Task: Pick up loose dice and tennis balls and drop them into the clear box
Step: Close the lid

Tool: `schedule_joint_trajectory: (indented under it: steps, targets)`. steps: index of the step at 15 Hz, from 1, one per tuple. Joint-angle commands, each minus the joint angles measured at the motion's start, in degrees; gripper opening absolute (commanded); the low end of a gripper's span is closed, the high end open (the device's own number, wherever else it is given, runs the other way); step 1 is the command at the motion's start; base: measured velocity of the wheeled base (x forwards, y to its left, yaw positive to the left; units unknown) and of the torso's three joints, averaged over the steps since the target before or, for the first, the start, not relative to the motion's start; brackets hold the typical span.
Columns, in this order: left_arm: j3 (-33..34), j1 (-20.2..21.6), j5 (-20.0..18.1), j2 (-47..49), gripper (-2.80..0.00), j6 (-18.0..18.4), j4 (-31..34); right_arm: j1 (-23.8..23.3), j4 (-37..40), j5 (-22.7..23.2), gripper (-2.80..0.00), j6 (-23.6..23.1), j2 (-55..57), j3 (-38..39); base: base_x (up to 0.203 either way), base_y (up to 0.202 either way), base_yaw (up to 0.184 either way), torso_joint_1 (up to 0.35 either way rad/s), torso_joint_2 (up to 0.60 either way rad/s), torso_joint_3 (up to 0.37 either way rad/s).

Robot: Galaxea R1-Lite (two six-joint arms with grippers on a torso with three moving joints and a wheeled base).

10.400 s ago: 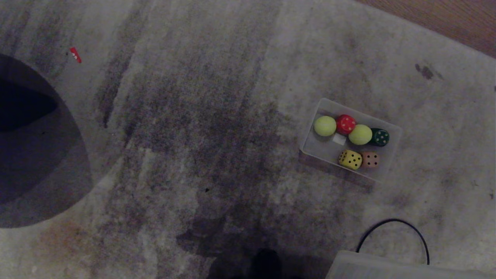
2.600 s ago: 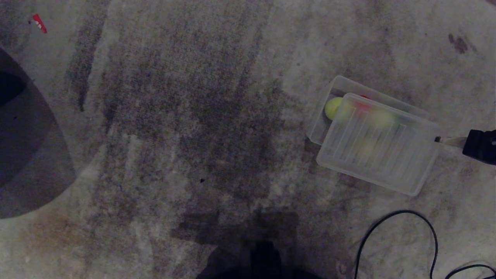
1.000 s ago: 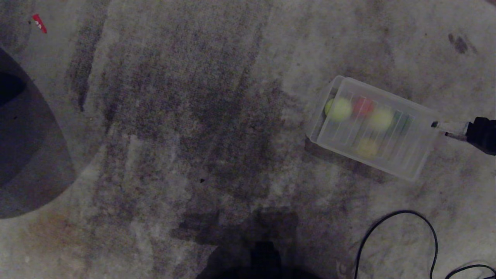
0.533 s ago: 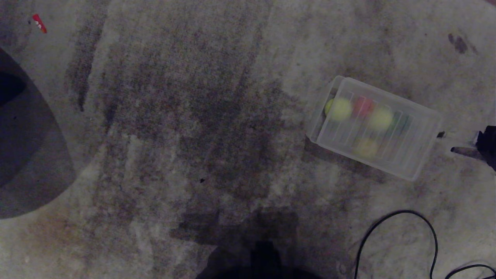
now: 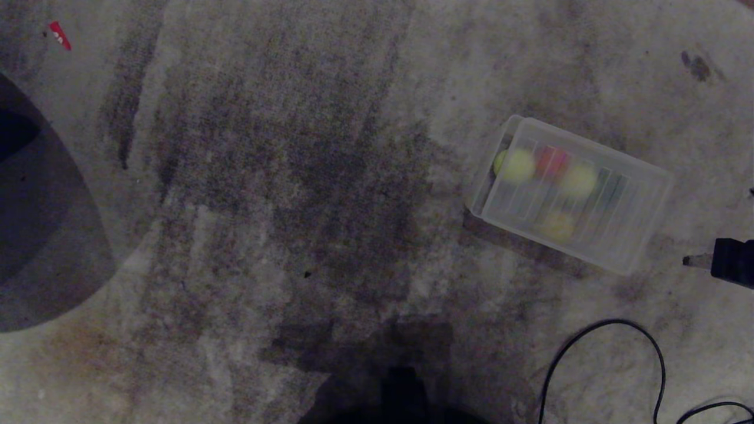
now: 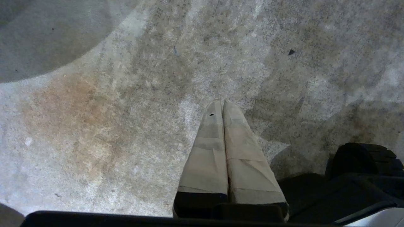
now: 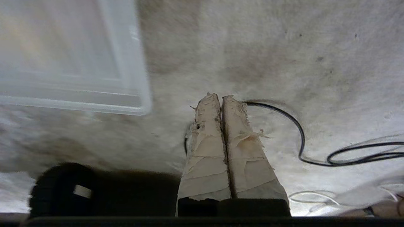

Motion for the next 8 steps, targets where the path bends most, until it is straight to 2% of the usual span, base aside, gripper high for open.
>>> schedule_joint_trajectory:
  steps: [1, 3, 6, 8]
  targets:
    - [0.09, 0.00, 0.04, 0.09, -2.80, -0.01, 0.00, 0.12, -0.34, 0.07, -2.80, -0.54, 3.27, -0.64, 0.000, 0.000, 0.000, 0.000, 0.00, 0.000]
    - [0.09, 0.00, 0.04, 0.09, -2.80, -0.01, 0.00, 0.84, -2.80, 0.07, -2.80, -0.49, 5.44, -2.16, 0.000, 0.000, 0.000, 0.000, 0.00, 0.000]
    - [0.09, 0.00, 0.04, 0.09, -2.80, -0.01, 0.00, 2.25, -10.39, 0.05, -2.80, -0.46, 7.96, -3.50, 0.000, 0.000, 0.000, 0.000, 0.00, 0.000]
    - [0.09, 0.00, 0.04, 0.09, -2.80, -0.01, 0.00, 3.15, -10.66, -0.02, -2.80, -0.53, 8.71, -4.80, 0.000, 0.000, 0.000, 0.000, 0.00, 0.000]
